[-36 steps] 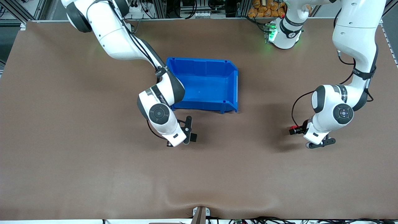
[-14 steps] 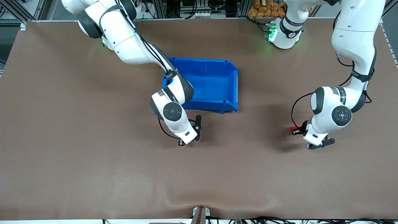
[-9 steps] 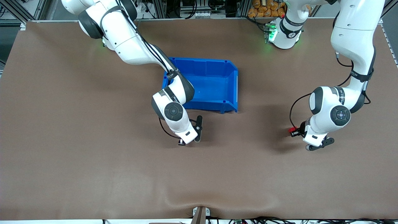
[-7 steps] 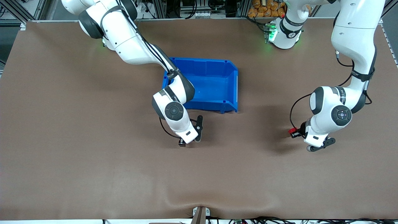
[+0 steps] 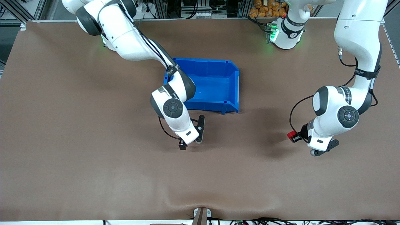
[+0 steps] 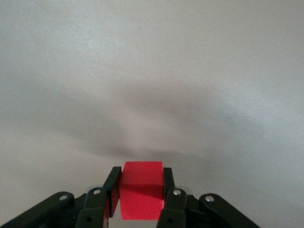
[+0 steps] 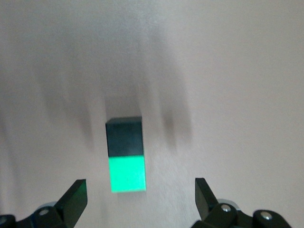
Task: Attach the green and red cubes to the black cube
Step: 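Open and withdraw the right gripper while the left gripper lifts the red cube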
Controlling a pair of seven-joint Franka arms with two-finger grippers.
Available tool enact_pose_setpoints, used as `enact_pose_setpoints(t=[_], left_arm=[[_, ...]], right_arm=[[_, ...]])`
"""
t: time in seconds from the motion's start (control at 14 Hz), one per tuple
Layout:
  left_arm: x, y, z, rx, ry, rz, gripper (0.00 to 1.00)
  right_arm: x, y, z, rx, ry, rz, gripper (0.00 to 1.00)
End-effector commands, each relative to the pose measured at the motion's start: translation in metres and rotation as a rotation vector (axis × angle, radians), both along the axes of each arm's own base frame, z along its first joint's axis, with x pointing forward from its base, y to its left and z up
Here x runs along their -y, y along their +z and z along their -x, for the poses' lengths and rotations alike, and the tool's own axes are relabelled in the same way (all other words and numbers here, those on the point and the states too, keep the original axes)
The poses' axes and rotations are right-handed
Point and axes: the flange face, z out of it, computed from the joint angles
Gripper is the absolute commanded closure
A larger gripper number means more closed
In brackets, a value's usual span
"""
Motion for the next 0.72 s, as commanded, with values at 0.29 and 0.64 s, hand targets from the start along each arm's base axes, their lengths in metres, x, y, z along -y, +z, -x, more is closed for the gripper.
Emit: enact_pose_setpoints(t=[0.29,0.64], left_arm=[[0.032,0.008,-0.01,-0.005,0.085,0.034,1.0],[0.075,0.016,-0.008,0.004,0.137,0.046,1.0]], right_arm=[[0.134,0.046,-0.069,-0.011,-0.331,-0.021,0.0],[0.289,0.056,-0.121,0.03,-0.596,-0.04,0.0]])
